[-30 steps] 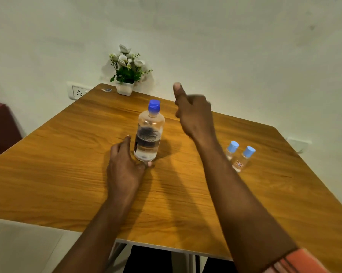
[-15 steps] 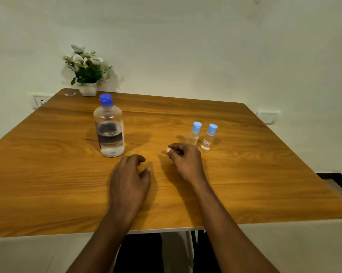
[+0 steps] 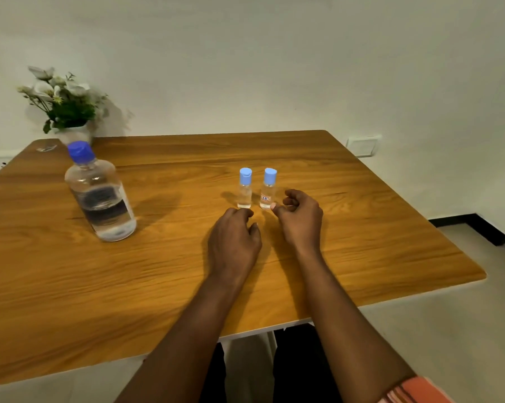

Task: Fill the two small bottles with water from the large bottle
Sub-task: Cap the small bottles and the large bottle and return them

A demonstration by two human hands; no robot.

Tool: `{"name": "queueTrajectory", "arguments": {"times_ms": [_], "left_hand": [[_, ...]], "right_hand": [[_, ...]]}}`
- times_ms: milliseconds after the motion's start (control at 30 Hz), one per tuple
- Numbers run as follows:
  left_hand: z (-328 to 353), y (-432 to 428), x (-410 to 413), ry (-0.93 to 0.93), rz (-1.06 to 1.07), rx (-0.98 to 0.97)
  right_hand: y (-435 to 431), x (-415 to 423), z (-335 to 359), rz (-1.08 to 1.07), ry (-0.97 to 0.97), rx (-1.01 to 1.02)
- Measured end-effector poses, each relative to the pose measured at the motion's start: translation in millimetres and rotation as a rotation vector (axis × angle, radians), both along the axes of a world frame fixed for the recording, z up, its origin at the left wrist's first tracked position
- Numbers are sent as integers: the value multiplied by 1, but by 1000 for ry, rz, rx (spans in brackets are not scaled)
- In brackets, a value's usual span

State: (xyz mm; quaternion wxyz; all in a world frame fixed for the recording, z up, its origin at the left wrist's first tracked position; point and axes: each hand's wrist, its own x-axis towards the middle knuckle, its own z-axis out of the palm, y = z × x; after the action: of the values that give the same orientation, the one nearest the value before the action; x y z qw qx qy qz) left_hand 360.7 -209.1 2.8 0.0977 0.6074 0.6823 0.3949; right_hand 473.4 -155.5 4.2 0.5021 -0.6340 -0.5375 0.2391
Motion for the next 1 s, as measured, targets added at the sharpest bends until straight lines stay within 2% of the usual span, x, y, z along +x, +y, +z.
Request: {"name": "queueTrajectory", "arguments": {"times_ms": [233, 467, 767, 1000], "left_hand": [[-2, 11, 3, 28, 6, 15], [-1, 10, 5, 49, -1, 18], [-2, 13, 28, 86, -47, 22], [0, 30, 68, 95, -109, 10]], "right_hand": [[19, -5, -1, 93, -123, -65], [23, -7, -3, 121, -186, -40], [13, 16, -3, 82, -69, 1], [15, 72, -2, -33, -50, 22]]}}
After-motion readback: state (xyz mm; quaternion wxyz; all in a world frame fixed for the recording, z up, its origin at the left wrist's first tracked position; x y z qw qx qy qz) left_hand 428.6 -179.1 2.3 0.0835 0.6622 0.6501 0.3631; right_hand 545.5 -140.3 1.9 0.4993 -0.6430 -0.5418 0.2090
